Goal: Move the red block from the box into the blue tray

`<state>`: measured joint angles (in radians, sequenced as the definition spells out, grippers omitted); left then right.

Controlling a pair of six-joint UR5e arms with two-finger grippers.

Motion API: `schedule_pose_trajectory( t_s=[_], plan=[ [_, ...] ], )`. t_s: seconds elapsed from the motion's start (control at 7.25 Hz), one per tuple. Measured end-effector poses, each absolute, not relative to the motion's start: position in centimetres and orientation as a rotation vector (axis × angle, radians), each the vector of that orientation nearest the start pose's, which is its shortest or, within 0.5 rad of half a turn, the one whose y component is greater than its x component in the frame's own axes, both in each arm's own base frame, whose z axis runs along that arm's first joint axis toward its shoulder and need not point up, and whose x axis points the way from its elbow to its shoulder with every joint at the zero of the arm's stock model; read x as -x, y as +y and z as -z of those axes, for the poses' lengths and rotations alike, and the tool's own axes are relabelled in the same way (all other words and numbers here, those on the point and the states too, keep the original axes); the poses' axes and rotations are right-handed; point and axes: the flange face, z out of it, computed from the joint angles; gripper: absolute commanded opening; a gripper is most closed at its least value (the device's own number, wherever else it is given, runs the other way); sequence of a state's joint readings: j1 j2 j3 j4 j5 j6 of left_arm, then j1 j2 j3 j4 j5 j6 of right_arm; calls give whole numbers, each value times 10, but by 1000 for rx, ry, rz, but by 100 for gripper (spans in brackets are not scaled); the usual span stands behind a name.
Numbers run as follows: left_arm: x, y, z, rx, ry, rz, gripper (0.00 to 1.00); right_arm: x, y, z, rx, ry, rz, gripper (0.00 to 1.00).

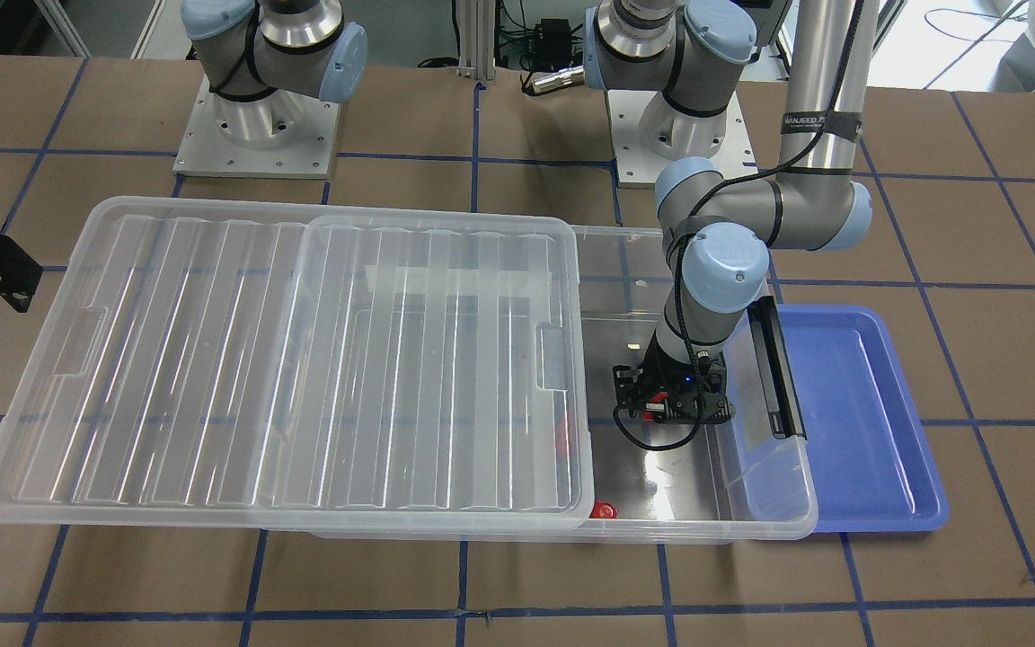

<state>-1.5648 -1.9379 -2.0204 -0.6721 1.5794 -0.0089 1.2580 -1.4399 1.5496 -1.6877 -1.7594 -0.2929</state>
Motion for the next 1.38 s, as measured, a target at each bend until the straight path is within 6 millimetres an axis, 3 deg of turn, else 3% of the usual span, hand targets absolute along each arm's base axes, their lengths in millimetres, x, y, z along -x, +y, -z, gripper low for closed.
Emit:
schedule_pose_trajectory(
  t_s=[0.28,0.41,0.69,0.97,1.1,1.38],
  plan=[
    [130,-531,-191,32,3131,129,0,60,-554,-444,-34,3326,-82,100],
    [130,-539,-207,35,3140,123,0,60,-554,-444,-30,3328,-79,100],
    [133,-568,-274,45,3162,60,0,60,-555,-446,-27,3327,-73,100],
    [133,-579,-345,90,3209,1,0,62,-555,-444,-31,3327,-77,100],
    [118,-583,-367,125,3221,-6,0,63,-554,-444,-37,3326,-78,100],
    [57,-590,-382,150,3228,-12,0,63,-553,-446,-42,3327,-72,100]
  ],
)
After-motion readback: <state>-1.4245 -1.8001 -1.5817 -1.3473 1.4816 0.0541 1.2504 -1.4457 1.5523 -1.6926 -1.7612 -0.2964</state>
